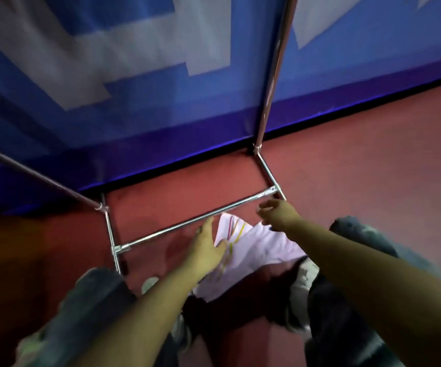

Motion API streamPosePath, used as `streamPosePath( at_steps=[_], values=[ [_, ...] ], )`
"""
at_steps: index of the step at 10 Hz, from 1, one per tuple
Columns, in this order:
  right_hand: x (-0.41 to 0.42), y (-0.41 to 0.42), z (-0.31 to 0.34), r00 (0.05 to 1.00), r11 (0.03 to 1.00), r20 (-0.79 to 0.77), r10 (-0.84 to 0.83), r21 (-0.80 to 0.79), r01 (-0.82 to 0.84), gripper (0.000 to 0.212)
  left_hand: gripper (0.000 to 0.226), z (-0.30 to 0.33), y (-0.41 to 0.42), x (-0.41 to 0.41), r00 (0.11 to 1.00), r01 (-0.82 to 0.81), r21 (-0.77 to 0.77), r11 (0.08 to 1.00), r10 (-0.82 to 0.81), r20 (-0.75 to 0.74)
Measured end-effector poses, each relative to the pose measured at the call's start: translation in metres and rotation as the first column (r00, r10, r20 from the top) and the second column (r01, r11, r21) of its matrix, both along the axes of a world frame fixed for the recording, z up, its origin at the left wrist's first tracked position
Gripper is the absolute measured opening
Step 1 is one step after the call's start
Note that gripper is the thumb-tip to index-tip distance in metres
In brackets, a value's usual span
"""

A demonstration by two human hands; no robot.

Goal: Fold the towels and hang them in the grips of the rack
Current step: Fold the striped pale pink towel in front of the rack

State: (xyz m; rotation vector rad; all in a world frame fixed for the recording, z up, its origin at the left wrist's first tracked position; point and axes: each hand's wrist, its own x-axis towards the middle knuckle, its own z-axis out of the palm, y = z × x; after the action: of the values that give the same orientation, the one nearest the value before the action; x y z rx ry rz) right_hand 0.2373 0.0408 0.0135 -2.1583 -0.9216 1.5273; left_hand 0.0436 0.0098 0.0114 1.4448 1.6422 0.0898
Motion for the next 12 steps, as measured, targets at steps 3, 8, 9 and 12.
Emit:
streamPosePath(
  at_steps=[3,8,9,12],
  values=[
    [0.002,-0.026,-0.169,0.988,0.936,0.152,0.003,-0.349,0.051,0.039,0.054,-0.093,0.001,0.005,0.998,-0.066,-0.191,0.979,0.068,0.004],
    [-0.016,-0.047,-0.241,0.789,0.743,0.171,-0.59,-0.268,0.613,0.021,0.054,-0.149,0.0,0.01,0.976,-0.19,-0.323,0.927,0.214,0.039],
    [-0.031,-0.042,-0.216,0.802,0.794,0.14,-0.58,-0.124,0.595,0.006,0.052,-0.138,0.001,0.014,0.962,-0.239,-0.334,0.912,0.269,0.046],
    [-0.073,-0.028,-0.046,0.769,0.786,-0.239,-0.593,0.037,0.617,0.031,0.046,-0.031,0.01,0.006,0.854,-0.43,-0.202,0.88,0.469,0.226]
  ],
)
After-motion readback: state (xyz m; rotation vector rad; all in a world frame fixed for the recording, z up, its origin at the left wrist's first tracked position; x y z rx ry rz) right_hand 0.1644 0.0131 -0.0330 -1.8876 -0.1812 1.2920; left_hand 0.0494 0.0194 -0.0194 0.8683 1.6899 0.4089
